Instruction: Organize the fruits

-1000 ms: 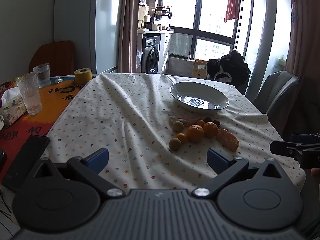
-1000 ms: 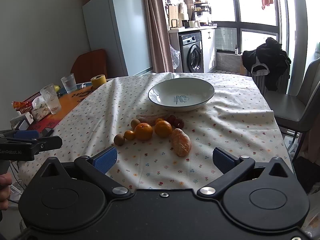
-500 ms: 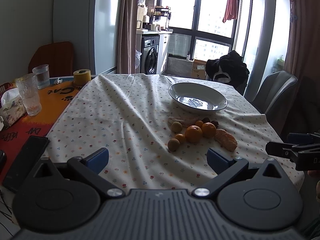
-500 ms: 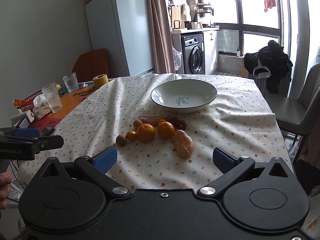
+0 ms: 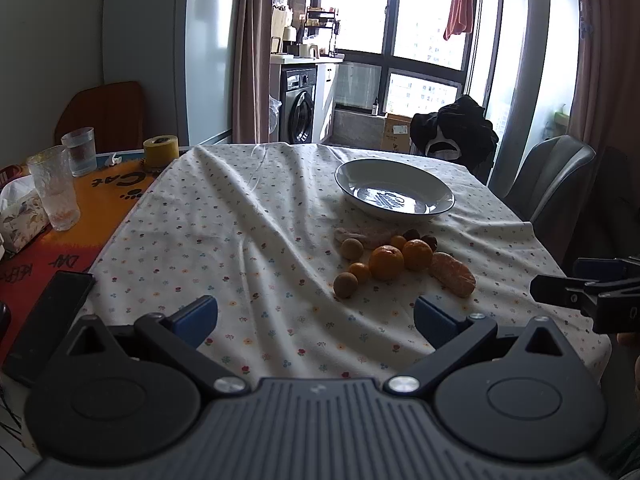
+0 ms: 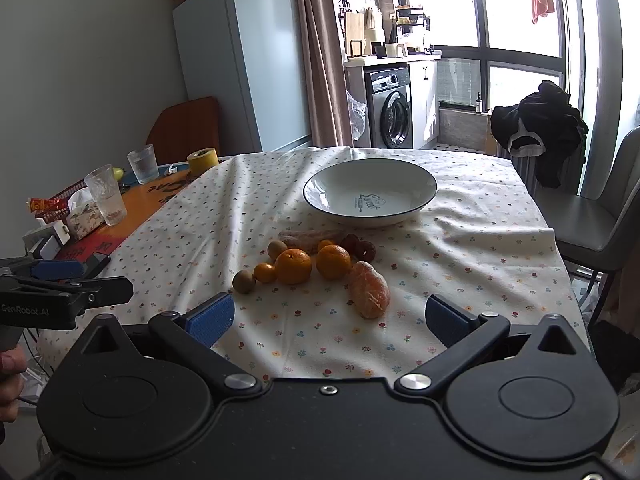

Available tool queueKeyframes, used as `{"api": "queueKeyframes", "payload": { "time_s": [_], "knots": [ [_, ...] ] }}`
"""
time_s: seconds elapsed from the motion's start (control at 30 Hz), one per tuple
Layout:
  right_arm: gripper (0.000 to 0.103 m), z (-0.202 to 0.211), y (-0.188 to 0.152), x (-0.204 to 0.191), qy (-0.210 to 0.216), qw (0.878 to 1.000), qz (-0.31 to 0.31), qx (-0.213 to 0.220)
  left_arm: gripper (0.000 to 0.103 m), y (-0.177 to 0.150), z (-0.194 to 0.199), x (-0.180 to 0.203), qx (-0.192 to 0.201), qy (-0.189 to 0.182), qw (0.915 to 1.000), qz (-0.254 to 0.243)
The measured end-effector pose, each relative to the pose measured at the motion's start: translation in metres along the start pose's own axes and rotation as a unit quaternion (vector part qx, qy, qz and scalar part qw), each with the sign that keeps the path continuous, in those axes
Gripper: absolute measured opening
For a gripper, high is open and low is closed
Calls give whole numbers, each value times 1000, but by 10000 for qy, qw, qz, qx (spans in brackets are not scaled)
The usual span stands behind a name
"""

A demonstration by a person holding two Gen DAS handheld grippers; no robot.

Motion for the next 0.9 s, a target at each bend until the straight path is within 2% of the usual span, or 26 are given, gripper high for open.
{"api": "queueKeyframes", "payload": {
  "time_s": [0.5,0.67,0.9],
  "knots": [
    [103,-29,-9,15,45,9996,-23,-280,103,-6,-36,4,-258,-304,9992,78],
    [103,-40,-12,25,63,9993,-94,-360,103,-8,-50,7,-329,-284,9990,39],
    [103,-54,-14,34,293,9986,-86,-421,103,-9,-67,8,-392,-410,9983,106]
  ]
}}
Point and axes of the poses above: each gripper's, at about its wrist camera, not at the fingertips, and z roughly against the way its jaws point, x to its right, y to its top, the point moved 1 cm from there along -z, roughly the way its jaws point
